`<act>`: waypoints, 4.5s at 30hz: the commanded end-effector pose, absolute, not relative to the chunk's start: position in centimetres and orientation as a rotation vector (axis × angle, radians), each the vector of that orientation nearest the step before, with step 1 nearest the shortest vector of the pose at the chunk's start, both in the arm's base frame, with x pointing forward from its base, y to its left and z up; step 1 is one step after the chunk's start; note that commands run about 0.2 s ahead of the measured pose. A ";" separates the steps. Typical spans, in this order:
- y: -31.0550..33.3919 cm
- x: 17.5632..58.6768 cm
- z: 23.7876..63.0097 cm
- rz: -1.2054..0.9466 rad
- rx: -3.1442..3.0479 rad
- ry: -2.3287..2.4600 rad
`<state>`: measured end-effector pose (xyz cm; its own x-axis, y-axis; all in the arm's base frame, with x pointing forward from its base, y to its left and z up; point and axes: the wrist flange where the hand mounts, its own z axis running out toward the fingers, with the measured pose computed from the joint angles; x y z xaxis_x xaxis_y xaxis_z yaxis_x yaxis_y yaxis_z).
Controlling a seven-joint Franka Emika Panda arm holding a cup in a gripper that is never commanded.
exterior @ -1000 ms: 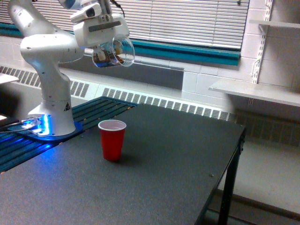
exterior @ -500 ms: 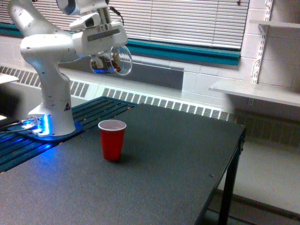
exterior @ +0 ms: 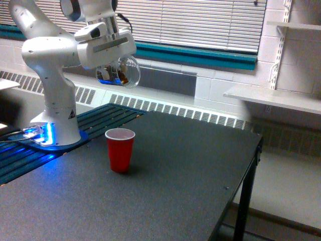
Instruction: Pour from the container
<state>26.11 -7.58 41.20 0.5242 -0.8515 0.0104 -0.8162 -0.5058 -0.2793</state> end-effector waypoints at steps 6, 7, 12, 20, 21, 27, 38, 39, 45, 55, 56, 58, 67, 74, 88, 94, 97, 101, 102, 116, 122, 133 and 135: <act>-7.5 26.0 38.7 -0.126 -2.531 1.415; -7.5 26.0 38.6 -0.119 -2.533 1.414; -7.3 26.0 38.2 -0.092 -2.537 1.411; -6.9 26.1 38.1 -0.076 -2.534 1.423; -6.9 26.1 38.2 -0.076 -2.531 1.429; -6.7 25.9 38.3 -0.061 -2.522 1.441; -6.6 25.6 38.2 -0.034 -2.505 1.463; -6.6 25.6 38.2 -0.032 -2.507 1.463; -6.7 25.6 38.0 -0.014 -2.506 1.472; -6.9 25.5 37.5 0.011 -2.505 1.480; -7.0 25.5 37.5 0.014 -2.504 1.479; -7.0 25.5 37.4 0.020 -2.508 1.474; -6.9 25.7 36.7 0.046 -2.515 1.452; -6.6 25.8 36.1 0.073 -2.528 1.426; -6.4 25.9 35.6 0.097 -2.532 1.424; -6.5 25.7 35.7 0.100 -2.536 1.435; -6.5 25.6 35.8 0.102 -2.534 1.440; -6.3 25.4 35.9 0.111 -2.534 1.441; -6.2 25.3 36.0 0.113 -2.534 1.441; -5.4 24.7 36.4 0.127 -2.535 1.427; -5.4 24.5 36.4 0.133 -2.543 1.415; -6.7 23.6 36.3 0.147 -2.556 1.430; -7.1 23.3 36.3 0.153 -2.565 1.431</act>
